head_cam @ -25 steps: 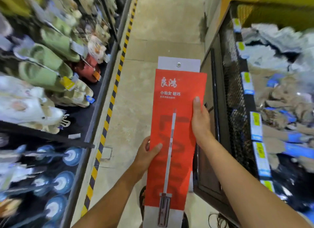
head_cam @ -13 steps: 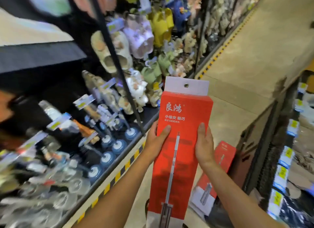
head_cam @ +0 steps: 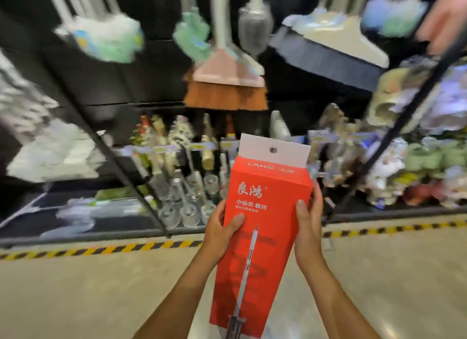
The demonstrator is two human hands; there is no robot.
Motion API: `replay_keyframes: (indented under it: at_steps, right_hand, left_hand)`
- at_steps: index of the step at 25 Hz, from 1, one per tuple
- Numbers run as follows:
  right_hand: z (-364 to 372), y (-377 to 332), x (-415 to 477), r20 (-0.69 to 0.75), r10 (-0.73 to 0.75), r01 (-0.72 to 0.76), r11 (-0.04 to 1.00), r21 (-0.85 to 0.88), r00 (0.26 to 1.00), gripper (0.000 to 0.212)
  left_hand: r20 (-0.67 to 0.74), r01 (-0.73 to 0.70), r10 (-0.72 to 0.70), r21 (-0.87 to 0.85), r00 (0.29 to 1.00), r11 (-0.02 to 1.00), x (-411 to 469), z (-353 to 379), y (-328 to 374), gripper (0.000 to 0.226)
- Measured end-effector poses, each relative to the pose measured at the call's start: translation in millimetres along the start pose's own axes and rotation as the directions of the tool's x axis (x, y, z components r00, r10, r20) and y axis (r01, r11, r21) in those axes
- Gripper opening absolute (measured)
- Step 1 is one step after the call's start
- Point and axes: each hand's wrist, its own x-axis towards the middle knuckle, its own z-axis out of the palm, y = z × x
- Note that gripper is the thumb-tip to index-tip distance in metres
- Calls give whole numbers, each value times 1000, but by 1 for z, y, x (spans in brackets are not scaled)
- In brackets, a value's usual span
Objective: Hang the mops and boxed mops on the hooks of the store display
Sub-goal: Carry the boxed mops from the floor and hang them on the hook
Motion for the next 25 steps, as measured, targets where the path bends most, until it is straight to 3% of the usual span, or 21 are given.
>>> replay_keyframes:
  at_steps: [6,12,15,19,23,25]
  right_hand:
    - [226,10,-45,386,-60,48,998,41,920,76]
    - [416,44,-128,644,-8,-68,993,92,765,67]
    - [495,61,-178,761,20,-126,989,82,648,72]
    - [587,82,-246,904,40,-210,976,56,427,71]
    - [676,103,-300,968,38,-285,958,35,247,62]
    - [721,116,-321,980,34,-322,946,31,197,66]
  left_hand:
    - [-250,-81,87,35,964,996,-50,-230,15,72]
    - [-553,-108,144,96,821,989,-128,-411,22,65]
    - [-690,-100,145,106,709,989,-180,-479,18,62]
    - [-848,-82,124,95,515,992,-243,-554,7,64]
    - [-935,-54,91,77,342,996,-282,-620,1,64]
    - [-958,-40,85,77,273,996,-293,-654,0,70]
